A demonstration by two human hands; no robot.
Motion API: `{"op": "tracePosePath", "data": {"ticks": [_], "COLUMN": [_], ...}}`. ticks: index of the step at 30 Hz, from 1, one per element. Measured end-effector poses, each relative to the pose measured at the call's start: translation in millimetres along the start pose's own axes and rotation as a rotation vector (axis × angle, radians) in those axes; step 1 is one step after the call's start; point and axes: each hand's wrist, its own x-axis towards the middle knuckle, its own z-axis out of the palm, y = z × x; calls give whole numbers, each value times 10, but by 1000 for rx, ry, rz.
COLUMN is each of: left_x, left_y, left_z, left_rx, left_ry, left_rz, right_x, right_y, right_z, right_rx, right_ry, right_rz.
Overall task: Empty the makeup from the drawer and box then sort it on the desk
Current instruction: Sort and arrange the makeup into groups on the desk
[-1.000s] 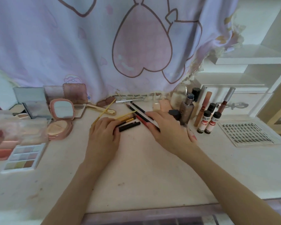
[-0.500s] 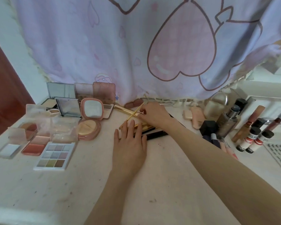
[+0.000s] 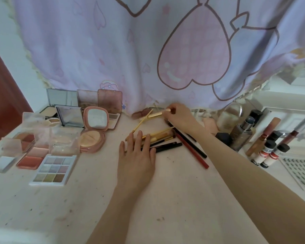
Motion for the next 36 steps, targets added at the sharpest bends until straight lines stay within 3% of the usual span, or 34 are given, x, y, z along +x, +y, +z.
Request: {"op": "tracePosePath", "data": {"ticks": [8,11,14,18,20,25,31,36], "left_x": [-27,-22,-49,-165,-186,-243,-212,-172], "left_y": [9,-1,13,209,262,310,293,263], "left_z": [-57,-73,-106,-177,-172,-258,-305,-291], "left_rx": [-16,-200,-502,-653,-704,-863,-882,-850], "left_ry": [-16,116,309,290,307,238,262,239], "left_rz": [-27,-13,117,331,354,275,146,-125], "right_x": [-397,-668,-970,-1286,-1384,-1502,-1544,-1603], "right_y": [159,168,149,170,221,336,348,345], "right_z": [-373,-428,-404,-266,-234,-167,-86,-69], "right_rx": [429,638,820,1061,1126,1115,989,800], "right_ry": [269,220,164,78,60,72,82,45], "right_rz": [172,224,266,361,385,289,134,11]}}
